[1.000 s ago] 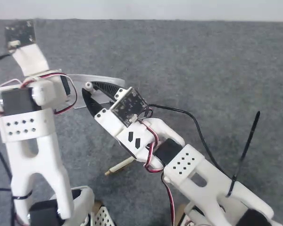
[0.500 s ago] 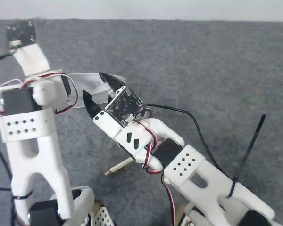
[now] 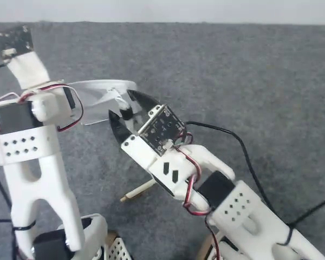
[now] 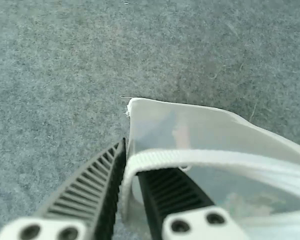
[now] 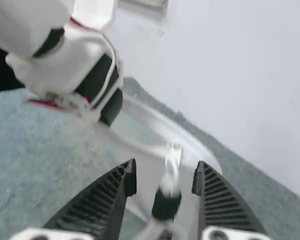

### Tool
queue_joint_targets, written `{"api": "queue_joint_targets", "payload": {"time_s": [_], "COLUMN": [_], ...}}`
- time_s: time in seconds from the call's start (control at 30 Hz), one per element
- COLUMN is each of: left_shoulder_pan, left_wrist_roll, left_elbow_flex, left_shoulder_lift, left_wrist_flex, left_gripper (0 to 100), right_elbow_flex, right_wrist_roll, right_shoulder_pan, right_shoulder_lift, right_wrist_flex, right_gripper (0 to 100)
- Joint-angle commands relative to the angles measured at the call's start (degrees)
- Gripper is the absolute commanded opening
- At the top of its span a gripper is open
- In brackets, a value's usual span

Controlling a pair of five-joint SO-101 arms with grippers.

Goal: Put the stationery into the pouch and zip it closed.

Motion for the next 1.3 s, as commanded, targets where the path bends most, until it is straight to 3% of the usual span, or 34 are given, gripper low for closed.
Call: {"api": "queue_joint_targets", "payload": {"time_s": [0.0, 0.2, 0.43, 0.87, 1.1, 1.27], "left_shoulder_pan": [-2.02, -2.11, -2.81, -6.86, -7.56, -11.16], "left_wrist_roll": [0.88, 1.76, 1.85, 1.85, 1.76, 1.85], "left_elbow_flex": [-0.31, -0.31, -0.31, -0.31, -0.22, -0.31], "left_shoulder_lift": [-0.26, -0.26, -0.26, -0.26, -0.26, -0.26], "left_wrist_flex": [-2.55, -2.55, -2.55, -3.78, -3.78, -5.01], "left_gripper": [1, 1, 1, 1, 1, 1], "right_elbow_flex": [-3.96, -3.6, -3.6, -3.96, -3.69, -3.6], "right_wrist_roll": [0.53, -1.49, -8.53, -10.2, 1.85, 6.15], "right_shoulder_pan": [-0.13, -0.04, -0.04, -0.48, -4.44, -8.48], "right_shoulder_lift": [-4.7, -6.29, -6.11, 16.75, 19.47, 20.7], "right_wrist_flex": [9.71, 25.71, 35.56, 39.34, 39.87, 39.34], "right_gripper": [18.1, 18.1, 18.4, 18.4, 18.4, 18.3]}}
